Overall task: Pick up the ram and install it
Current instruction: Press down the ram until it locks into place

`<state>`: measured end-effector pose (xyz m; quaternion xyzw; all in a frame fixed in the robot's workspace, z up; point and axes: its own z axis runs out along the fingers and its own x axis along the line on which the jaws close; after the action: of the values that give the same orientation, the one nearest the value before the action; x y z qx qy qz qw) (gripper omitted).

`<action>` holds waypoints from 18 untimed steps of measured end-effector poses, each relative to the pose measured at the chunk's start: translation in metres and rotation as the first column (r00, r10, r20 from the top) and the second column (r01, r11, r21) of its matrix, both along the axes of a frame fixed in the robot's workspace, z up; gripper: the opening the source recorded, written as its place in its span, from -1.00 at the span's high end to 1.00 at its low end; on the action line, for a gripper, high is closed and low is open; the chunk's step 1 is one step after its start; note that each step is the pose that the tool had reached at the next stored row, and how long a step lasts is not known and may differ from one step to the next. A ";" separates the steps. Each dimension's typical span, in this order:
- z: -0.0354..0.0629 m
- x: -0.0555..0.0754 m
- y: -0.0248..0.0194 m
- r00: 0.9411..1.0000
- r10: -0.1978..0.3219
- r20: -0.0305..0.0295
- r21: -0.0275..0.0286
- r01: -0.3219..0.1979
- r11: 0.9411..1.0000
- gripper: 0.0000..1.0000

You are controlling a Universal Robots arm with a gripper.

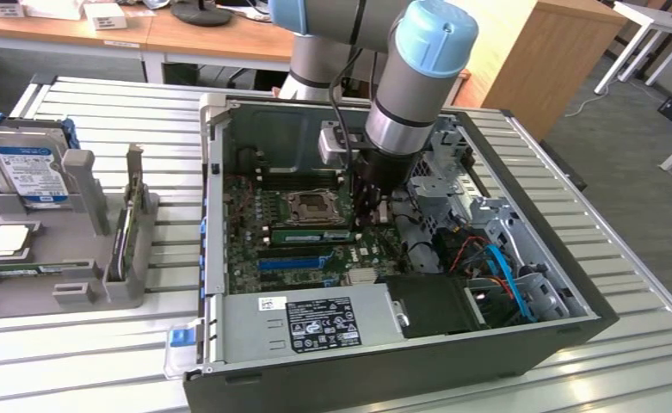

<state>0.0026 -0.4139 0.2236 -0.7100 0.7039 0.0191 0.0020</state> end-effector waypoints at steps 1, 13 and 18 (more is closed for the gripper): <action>-0.0001 0.000 0.0000 1.000 0.000 0.000 0.000 0.000 1.000 0.79; 0.0004 0.000 0.0001 1.000 0.000 -0.009 0.000 0.000 1.000 0.79; 0.0038 0.000 0.0000 1.000 0.000 -0.020 0.000 0.000 1.000 0.79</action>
<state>0.0028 -0.4139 0.2274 -0.7098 0.7039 0.0263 -0.0051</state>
